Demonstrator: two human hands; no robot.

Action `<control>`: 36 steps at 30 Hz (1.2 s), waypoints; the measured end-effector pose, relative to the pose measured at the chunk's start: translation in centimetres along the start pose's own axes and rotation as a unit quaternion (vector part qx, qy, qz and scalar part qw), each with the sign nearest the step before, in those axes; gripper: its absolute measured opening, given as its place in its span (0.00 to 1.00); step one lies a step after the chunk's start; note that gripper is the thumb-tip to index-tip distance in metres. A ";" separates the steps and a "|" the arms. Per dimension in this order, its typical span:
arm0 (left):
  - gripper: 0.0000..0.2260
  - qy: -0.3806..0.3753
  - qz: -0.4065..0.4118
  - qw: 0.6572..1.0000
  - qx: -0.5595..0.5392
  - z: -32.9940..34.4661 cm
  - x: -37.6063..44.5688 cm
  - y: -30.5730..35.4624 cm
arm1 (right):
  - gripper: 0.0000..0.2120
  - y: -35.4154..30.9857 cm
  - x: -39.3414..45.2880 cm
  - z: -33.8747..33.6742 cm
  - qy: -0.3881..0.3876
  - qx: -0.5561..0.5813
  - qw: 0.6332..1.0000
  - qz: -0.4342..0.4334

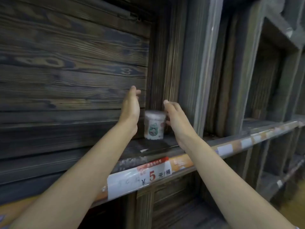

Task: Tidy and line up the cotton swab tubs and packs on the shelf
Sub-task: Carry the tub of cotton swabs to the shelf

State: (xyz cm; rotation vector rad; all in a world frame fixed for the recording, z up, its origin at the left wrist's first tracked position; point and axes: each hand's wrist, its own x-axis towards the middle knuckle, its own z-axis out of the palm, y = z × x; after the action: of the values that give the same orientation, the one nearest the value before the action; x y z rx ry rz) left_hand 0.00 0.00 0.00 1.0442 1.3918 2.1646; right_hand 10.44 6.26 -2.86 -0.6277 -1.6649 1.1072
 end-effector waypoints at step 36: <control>0.18 -0.329 -0.118 0.913 -0.212 17.3 -9.0 0.7 | 0.22 -5.8 -8.0 -16.7 0.219 -0.109 0.969 -0.043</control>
State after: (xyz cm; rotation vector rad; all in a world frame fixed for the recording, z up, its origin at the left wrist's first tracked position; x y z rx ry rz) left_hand 18.85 4.65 1.34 1.1940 0.6585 1.6007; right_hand 29.39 3.37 0.04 -0.8631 -1.4183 0.6655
